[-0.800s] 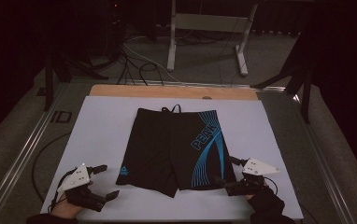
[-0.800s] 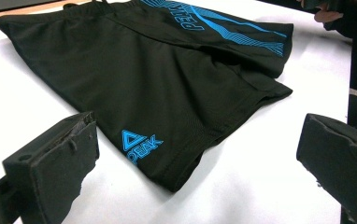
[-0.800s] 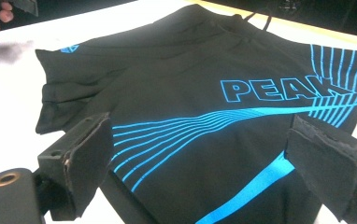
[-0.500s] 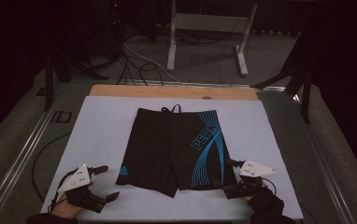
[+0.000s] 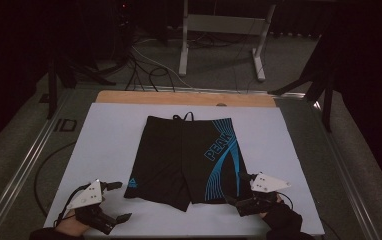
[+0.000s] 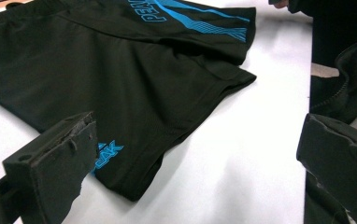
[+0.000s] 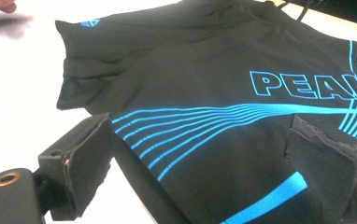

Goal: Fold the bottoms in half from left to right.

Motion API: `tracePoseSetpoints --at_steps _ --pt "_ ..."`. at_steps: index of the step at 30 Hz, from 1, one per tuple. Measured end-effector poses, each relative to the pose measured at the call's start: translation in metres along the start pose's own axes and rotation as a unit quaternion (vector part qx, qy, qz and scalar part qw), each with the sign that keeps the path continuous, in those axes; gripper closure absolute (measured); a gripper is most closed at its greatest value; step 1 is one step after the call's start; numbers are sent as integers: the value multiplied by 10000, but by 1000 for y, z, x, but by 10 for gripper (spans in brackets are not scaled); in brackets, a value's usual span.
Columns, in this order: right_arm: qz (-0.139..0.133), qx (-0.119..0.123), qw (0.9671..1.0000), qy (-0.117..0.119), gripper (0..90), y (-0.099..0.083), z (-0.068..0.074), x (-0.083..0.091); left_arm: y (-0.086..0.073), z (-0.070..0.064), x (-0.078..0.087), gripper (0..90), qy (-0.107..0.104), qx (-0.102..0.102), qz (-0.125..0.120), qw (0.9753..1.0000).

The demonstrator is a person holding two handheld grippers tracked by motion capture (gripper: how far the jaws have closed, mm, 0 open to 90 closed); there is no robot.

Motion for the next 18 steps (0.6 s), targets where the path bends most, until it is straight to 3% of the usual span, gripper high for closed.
tracePoseSetpoints --at_steps 11,18 --pt "-161 2 9999 -65 85 17 0 11 8 -3 4 4 13 -44 -12 10000" --pt "-202 -8 9993 -304 85 36 -7 21 20 0 12 4 72 -106 -36 9999"
Point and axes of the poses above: each handheld gripper's, and its own axes: x roughly backward along the jaws, y roughly out of its top, z roughly to its left, the point moved 2 cm from there along -x, roughly forward along the jaws, and after that the axes turned 5 degrees about x, right-handed, at the moved point
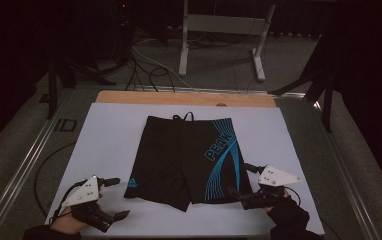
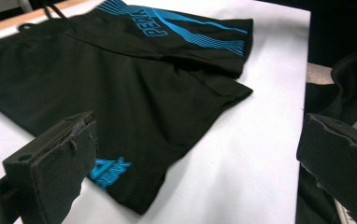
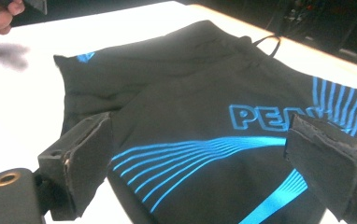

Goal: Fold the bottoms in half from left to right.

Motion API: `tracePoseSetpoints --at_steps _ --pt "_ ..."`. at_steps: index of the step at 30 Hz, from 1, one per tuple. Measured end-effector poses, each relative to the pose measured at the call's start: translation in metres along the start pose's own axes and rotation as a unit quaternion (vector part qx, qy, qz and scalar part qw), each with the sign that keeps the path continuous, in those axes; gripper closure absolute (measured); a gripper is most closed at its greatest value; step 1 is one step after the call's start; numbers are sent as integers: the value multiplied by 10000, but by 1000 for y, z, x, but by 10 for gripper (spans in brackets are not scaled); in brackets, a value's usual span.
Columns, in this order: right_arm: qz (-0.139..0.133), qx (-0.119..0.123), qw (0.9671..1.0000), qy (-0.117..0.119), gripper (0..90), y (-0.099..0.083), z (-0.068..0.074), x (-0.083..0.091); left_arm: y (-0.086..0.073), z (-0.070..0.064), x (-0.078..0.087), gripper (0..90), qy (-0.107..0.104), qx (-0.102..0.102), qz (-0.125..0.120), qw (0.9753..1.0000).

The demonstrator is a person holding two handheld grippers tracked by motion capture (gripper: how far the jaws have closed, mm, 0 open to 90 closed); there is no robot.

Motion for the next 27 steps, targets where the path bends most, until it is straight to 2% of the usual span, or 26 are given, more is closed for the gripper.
tracePoseSetpoints --at_steps 8,15,27 --pt "1 146 9998 -107 85 20 -8 4 11 5 8 4 56 -72 92 9999" --pt "-31 268 9996 -106 86 38 -15 -6 18 8 7 4 75 -18 207 9998" --pt "-184 332 9992 -99 86 60 -24 -26 28 17 7 4 239 76 274 9993"
Point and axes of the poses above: each handheld gripper's, and its own axes: x roughly backward along the jaws, y roughly out of its top, z roughly to its left, the point moved 2 cm from there along -x, roughly forward along the jaws, and after that the axes turned 5 degrees about x, right-handed, at the moved point
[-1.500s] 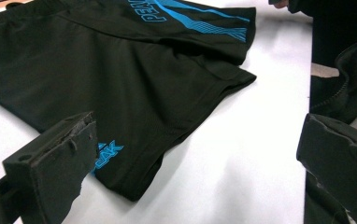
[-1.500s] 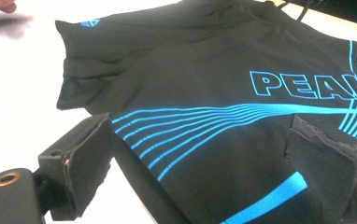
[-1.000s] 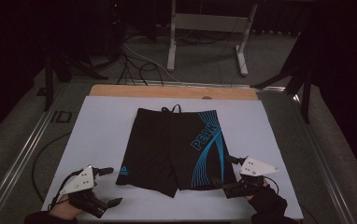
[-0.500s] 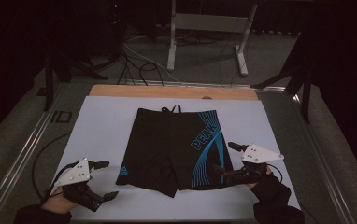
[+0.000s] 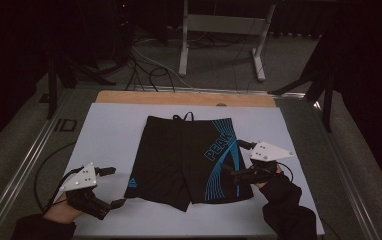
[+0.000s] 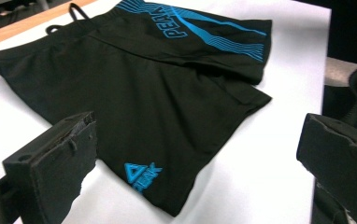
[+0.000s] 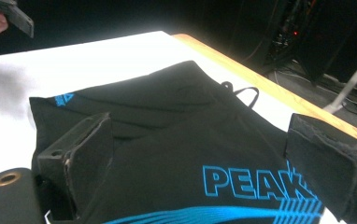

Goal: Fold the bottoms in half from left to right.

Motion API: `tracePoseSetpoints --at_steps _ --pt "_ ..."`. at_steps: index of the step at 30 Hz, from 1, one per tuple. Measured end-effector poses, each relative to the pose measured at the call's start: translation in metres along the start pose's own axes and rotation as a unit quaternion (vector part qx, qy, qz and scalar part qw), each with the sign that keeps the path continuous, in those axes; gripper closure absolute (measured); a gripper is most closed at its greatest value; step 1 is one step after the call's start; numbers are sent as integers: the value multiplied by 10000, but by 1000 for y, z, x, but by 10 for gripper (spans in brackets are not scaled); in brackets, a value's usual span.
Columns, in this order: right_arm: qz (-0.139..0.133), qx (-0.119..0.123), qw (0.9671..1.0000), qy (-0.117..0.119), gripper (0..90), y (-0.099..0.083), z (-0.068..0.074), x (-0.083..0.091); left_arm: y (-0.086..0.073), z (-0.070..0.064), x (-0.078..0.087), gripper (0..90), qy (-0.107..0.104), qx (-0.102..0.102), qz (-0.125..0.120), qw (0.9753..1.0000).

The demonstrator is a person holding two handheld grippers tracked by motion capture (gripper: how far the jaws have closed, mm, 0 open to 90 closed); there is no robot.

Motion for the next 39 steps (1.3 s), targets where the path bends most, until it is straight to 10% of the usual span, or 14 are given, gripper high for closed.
tracePoseSetpoints --at_steps 22,39 --pt "-147 95 9994 289 86 44 1 -53 15 -4 -4 4 458 221 178 9985" --pt "-89 41 9991 408 91 59 8 -94 18 -10 -10 4 1204 500 384 9907"
Point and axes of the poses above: each handheld gripper's, and its own axes: x roughly backward along the jaws, y roughly out of its top, z roughly to its left, the point moved 2 cm from there along -x, roughly forward along the jaws, and after that the axes turned 5 degrees about x, right-handed, at the moved point
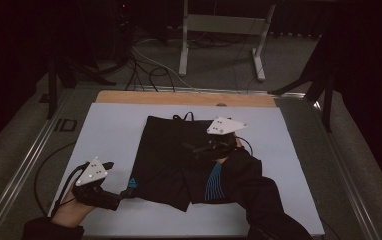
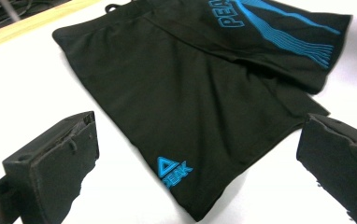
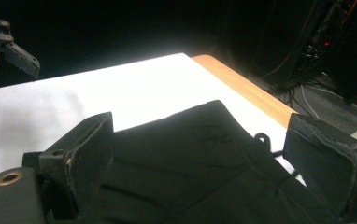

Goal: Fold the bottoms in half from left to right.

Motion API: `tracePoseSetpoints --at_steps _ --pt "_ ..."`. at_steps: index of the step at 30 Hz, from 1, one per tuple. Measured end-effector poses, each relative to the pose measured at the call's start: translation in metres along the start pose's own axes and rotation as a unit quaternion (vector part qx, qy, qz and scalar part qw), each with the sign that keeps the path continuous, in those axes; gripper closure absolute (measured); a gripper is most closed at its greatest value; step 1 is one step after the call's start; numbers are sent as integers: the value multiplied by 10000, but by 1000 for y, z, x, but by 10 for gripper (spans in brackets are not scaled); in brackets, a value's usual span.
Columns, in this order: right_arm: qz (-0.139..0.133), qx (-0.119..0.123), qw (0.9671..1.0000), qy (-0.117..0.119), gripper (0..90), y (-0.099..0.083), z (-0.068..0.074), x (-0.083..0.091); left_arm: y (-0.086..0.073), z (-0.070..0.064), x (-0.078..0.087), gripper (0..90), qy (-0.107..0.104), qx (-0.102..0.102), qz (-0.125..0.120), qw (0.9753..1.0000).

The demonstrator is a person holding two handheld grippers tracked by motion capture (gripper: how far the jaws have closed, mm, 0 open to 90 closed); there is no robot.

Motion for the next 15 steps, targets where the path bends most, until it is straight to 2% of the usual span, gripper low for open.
tracePoseSetpoints --at_steps 3,14,15 --pt "15 16 10000 10 91 2 1 -5 0 0 1 4 57 30 -40 10000" --pt "4 -33 10000 58 91 15 4 -36 -2 -4 -9 4 485 102 -21 9988" --pt "52 -11 10000 68 91 18 4 -47 -3 -4 -11 4 585 156 -9 9982"
Point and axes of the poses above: each handheld gripper's, and its own axes: x roughly backward along the jaws, y roughly out of its top, z roughly to its left, the point moved 2 cm from there along -x, roughly forward along the jaws, and after that the axes turned 5 degrees about x, right-handed, at the moved point
